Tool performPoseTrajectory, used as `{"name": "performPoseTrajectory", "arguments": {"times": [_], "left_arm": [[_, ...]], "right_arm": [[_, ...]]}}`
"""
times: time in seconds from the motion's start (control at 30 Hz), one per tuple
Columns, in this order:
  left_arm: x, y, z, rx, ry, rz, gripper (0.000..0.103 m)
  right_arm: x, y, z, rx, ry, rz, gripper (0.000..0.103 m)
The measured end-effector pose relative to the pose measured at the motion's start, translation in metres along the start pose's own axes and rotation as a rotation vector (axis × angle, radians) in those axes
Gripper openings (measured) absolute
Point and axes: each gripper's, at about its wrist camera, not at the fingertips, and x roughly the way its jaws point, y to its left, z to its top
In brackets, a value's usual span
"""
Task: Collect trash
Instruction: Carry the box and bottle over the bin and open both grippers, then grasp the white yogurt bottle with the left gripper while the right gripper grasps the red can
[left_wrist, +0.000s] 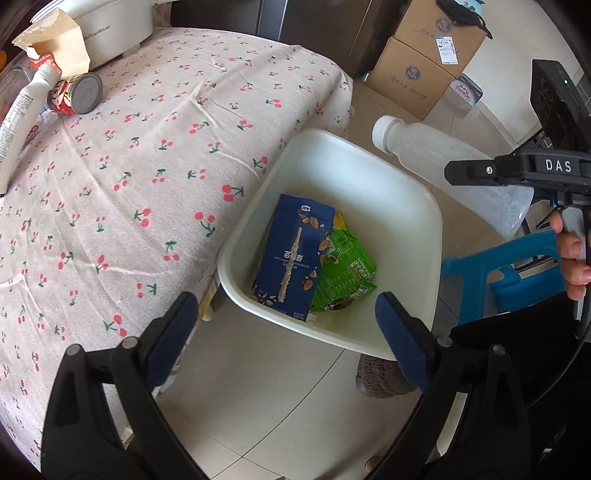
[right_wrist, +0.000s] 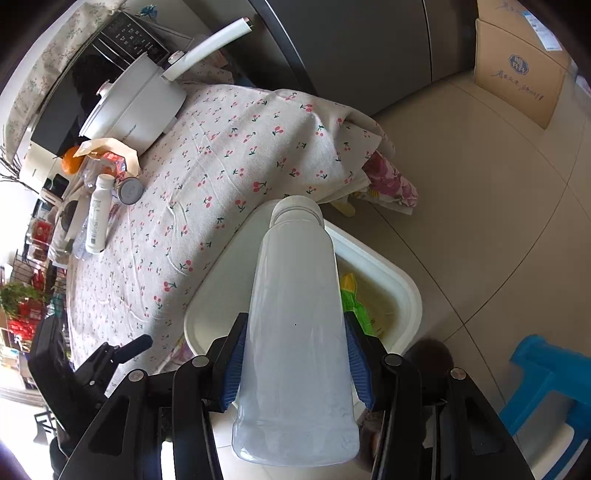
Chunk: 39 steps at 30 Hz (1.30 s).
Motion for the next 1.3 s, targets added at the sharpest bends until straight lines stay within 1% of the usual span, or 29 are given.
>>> {"name": "performPoseTrajectory", "arguments": {"times": [0.17, 0.3, 0.37, 0.4, 0.43, 0.5, 0.77, 0.87, 0.93, 1.0, 1.03, 1.17, 1.3], "left_arm": [[-0.017, 0.010, -0.011, -0.020, -0.019, 0.045, 0.097], [-0.020, 0.017, -0.014, -0.028, -0.028, 0.070, 0.097], [-0.022, 0.020, -0.016, -0.033, -0.031, 0.079, 0.098], [-0.022, 0.022, -0.016, -0.036, -0.032, 0.082, 0.098], [-0.023, 0.023, -0.017, -0.039, -0.033, 0.086, 0.098], [-0.026, 0.026, -0.019, -0.048, -0.037, 0.093, 0.099], [-0.035, 0.039, -0.025, -0.080, -0.051, 0.123, 0.099], [-0.041, 0.050, -0.029, -0.095, -0.055, 0.142, 0.099], [-0.045, 0.060, -0.029, -0.097, -0.050, 0.162, 0.099], [-0.051, 0.074, -0.027, -0.092, -0.054, 0.197, 0.099], [-0.055, 0.081, -0.025, -0.089, -0.059, 0.217, 0.099], [-0.069, 0.119, -0.012, -0.080, -0.091, 0.292, 0.099], [-0.073, 0.159, 0.010, -0.054, -0.123, 0.350, 0.099]], "right_arm": [[0.013, 0.004, -0.003, -0.016, 0.038, -0.028, 0.050], [0.021, 0.009, -0.003, -0.029, 0.055, -0.039, 0.051], [0.021, 0.012, -0.002, -0.023, 0.051, -0.025, 0.053], [0.020, 0.013, -0.002, -0.018, 0.049, -0.018, 0.056], [0.018, 0.015, -0.002, -0.014, 0.044, -0.005, 0.061], [0.014, 0.019, -0.001, -0.012, 0.030, 0.009, 0.067], [0.014, 0.033, -0.001, -0.035, 0.025, -0.004, 0.070], [0.015, 0.035, 0.000, -0.038, 0.022, -0.014, 0.073], [0.017, 0.037, 0.001, -0.031, 0.028, -0.035, 0.075], [0.019, 0.044, 0.008, -0.054, 0.036, -0.048, 0.075], [0.018, 0.050, 0.012, -0.073, 0.025, -0.057, 0.075], [0.013, 0.080, 0.032, -0.180, -0.033, -0.099, 0.080], [0.023, 0.115, 0.051, -0.287, -0.062, -0.115, 0.082]]}}
